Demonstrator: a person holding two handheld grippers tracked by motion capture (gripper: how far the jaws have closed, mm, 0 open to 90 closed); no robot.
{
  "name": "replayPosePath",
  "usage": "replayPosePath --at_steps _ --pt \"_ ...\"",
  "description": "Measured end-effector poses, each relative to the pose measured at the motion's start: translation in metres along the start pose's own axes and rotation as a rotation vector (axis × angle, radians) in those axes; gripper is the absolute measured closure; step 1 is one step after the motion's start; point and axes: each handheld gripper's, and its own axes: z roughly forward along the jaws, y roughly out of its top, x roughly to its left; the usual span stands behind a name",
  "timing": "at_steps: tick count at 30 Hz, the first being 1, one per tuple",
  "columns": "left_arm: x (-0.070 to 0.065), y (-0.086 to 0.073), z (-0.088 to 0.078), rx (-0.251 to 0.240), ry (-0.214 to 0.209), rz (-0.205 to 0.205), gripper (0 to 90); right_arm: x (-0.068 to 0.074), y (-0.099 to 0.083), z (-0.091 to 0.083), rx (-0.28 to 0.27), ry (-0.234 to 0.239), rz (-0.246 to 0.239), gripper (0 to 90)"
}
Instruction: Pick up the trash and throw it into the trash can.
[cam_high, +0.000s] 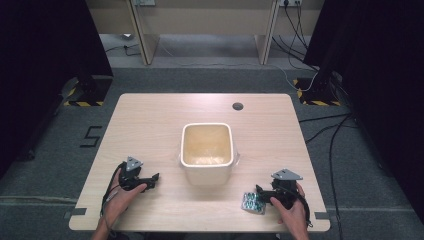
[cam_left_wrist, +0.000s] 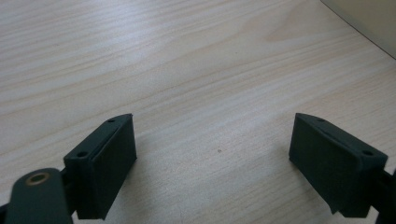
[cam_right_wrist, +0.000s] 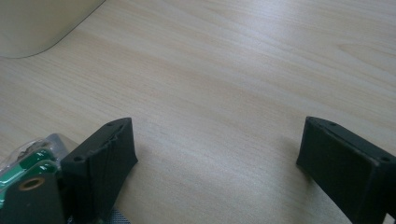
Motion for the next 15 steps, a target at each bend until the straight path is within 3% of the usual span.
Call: replayPosePath --at_steps 10,15 --pt "0.000 0.000 0.000 0.000 0.000 0.000 13.8 -0.003 -0.002 -0.009 -0.025 0.008 0.038 15.2" --pt "0.000 0.000 0.000 0.000 0.000 0.000 13.8 -0.002 -0.001 -0.022 -0.071 0.029 0.016 15.2"
